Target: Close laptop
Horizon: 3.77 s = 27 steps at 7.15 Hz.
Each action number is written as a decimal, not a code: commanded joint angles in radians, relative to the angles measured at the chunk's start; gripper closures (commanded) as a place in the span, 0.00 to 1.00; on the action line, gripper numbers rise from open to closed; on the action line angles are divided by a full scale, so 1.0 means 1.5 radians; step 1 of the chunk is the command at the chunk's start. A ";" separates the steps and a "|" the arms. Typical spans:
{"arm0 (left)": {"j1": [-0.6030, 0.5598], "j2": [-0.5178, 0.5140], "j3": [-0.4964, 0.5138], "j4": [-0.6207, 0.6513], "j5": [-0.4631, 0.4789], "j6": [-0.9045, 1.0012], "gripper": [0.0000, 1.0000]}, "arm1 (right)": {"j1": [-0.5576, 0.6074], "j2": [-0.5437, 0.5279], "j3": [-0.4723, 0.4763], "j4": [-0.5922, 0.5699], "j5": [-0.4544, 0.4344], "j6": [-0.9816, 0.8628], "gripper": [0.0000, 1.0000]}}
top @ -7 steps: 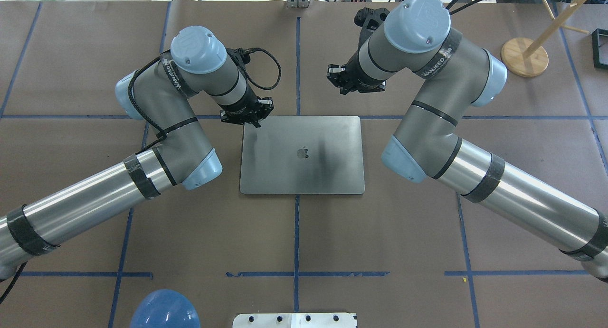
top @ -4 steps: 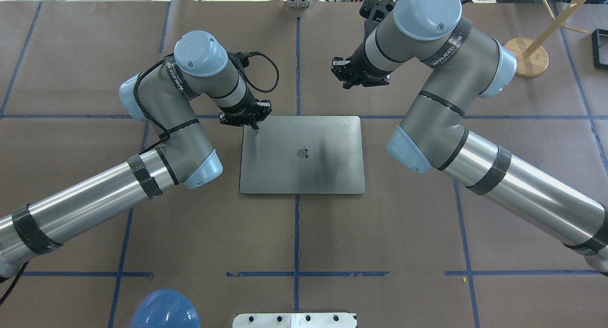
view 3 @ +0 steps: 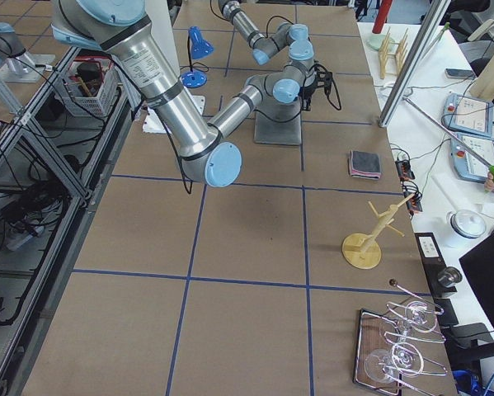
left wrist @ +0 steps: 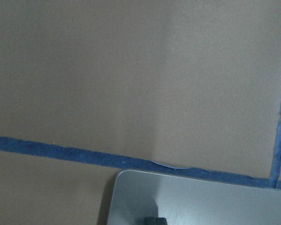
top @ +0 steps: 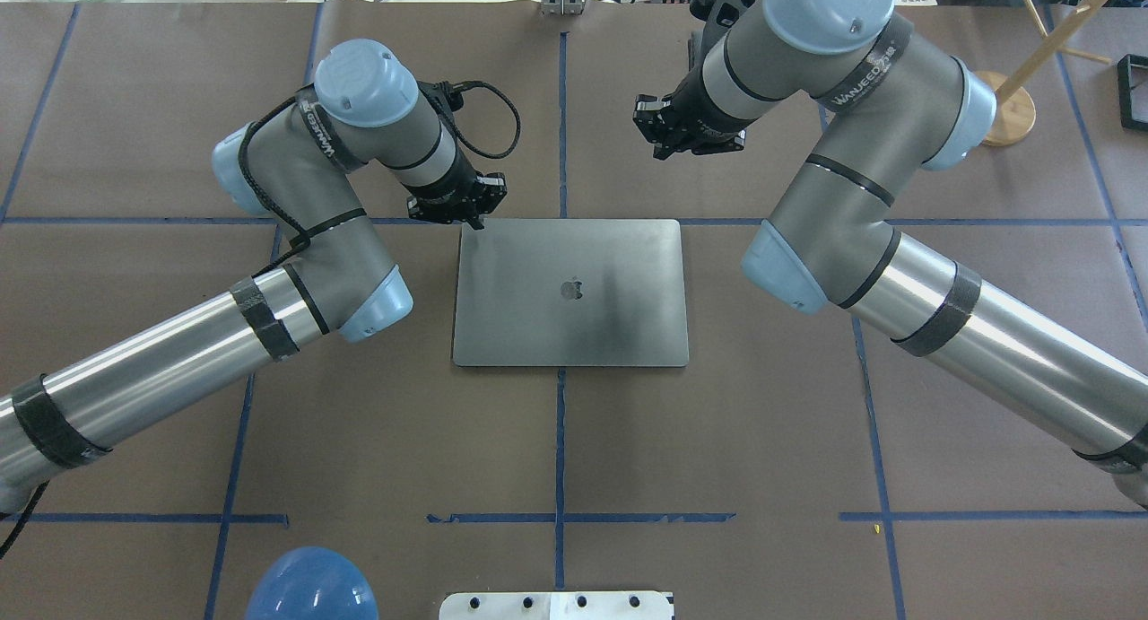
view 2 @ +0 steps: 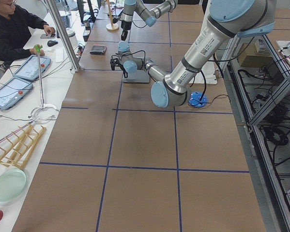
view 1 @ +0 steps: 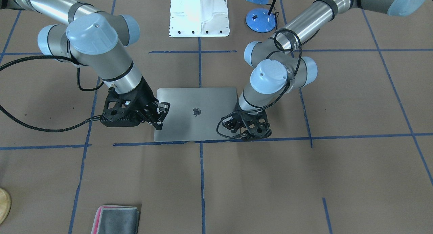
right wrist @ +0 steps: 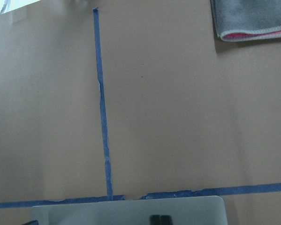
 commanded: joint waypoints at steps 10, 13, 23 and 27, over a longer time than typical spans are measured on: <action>-0.434 0.483 -0.221 0.055 -0.180 0.736 0.00 | 0.306 -0.571 0.254 -0.089 0.128 -0.697 0.00; -0.562 0.491 -0.199 0.304 -0.179 1.024 0.00 | 0.484 -0.579 0.116 -0.095 0.193 -0.955 0.00; -0.577 0.516 -0.191 0.331 -0.200 1.012 0.00 | 0.540 -0.617 0.126 -0.173 0.247 -0.854 0.00; -0.577 0.517 -0.191 0.330 -0.200 1.012 0.00 | 0.544 -0.618 0.160 -0.228 0.239 -0.860 0.00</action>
